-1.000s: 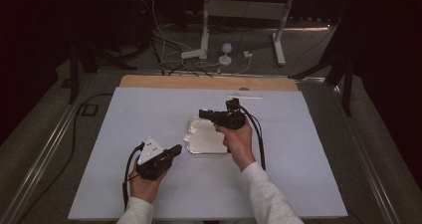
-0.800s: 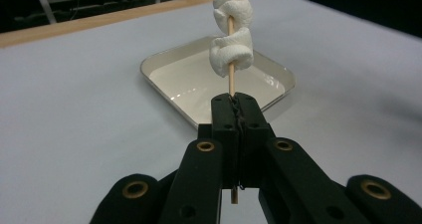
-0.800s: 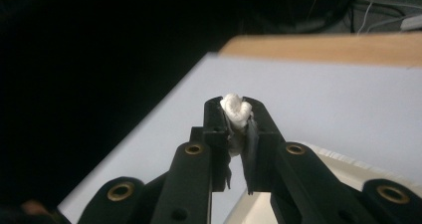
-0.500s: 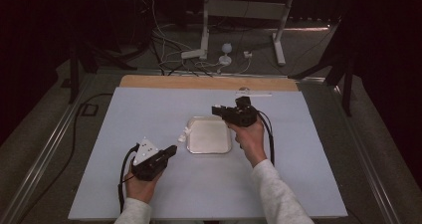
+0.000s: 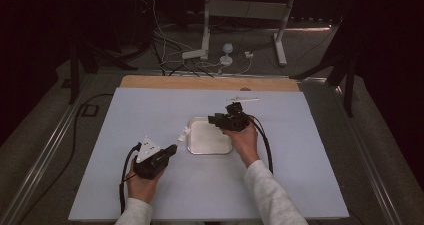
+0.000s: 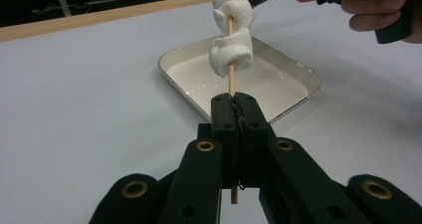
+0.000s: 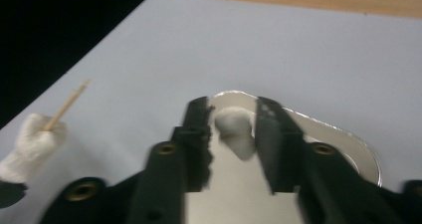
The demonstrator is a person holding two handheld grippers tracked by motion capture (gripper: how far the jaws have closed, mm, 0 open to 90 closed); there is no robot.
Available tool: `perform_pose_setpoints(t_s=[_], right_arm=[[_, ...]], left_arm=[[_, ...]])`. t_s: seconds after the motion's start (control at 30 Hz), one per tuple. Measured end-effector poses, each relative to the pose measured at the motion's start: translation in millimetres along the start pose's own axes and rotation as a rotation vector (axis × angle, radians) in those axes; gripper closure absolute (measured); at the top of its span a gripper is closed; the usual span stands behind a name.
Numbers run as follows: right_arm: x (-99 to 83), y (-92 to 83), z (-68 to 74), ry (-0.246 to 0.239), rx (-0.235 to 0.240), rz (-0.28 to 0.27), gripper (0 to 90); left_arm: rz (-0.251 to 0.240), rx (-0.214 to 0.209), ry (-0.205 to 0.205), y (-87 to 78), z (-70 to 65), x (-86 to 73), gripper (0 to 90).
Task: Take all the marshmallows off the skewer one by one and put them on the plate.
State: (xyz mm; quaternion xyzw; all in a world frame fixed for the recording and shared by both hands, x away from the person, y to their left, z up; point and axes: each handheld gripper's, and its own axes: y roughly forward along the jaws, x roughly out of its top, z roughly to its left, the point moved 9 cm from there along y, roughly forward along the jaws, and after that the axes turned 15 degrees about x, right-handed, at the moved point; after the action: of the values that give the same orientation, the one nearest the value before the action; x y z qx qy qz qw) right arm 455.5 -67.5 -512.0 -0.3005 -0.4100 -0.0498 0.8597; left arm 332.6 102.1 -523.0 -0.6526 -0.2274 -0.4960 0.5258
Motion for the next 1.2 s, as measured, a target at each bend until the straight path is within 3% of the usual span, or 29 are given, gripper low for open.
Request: perform_pose_setpoints(t_s=[0.07, 0.1, 0.13, 0.17, 0.23, 0.4, 0.43, 0.7, 0.93, 1.2], right_arm=[[-1.6, 1.6, -2.4, 0.012, 0.000, 0.004, 50.4], [-3.8, 3.5, -4.8, 0.027, 0.005, -0.002, 40.0], [-3.8, 3.5, -4.8, 0.027, 0.005, -0.002, 40.0], [-5.5, 3.7, -4.6, 0.031, 0.009, -0.006, 32.5], [-7.4, 3.7, -1.4, 0.033, 0.032, -0.001, 26.2], [-8.6, 2.1, 12.0, 0.003, 0.069, 0.012, 20.9], [-7.8, 0.3, 21.2, -0.012, 0.088, 0.013, 20.3], [-7.9, -0.6, 49.8, -0.014, 0.190, -0.003, 20.7], [-11.7, 6.2, 62.0, -0.019, 0.225, 0.003, 24.4], [-13.8, 15.4, 70.7, 0.023, 0.276, -0.007, 46.5]], left_arm=[[0.003, -0.001, 0.005, 1.5, -0.9, -0.5, 89.9], [0.004, 0.000, 0.007, 2.4, -1.2, -0.7, 89.9], [0.006, -0.001, 0.005, 3.1, -1.5, -1.0, 89.9], [0.007, 0.001, 0.007, 3.7, -1.2, -1.2, 89.9], [0.008, 0.000, 0.006, 4.3, -1.1, -1.3, 89.9], [0.006, 0.003, 0.003, 4.5, -0.9, -0.9, 89.8], [0.006, 0.004, 0.003, 4.5, -0.7, -0.9, 89.9], [0.004, 0.003, -0.002, 4.6, -2.5, -0.4, 89.8], [0.002, -0.003, 0.000, 4.6, -4.6, 0.1, 89.8], [-0.003, -0.017, 0.008, 4.3, -10.1, 1.1, 89.8]])
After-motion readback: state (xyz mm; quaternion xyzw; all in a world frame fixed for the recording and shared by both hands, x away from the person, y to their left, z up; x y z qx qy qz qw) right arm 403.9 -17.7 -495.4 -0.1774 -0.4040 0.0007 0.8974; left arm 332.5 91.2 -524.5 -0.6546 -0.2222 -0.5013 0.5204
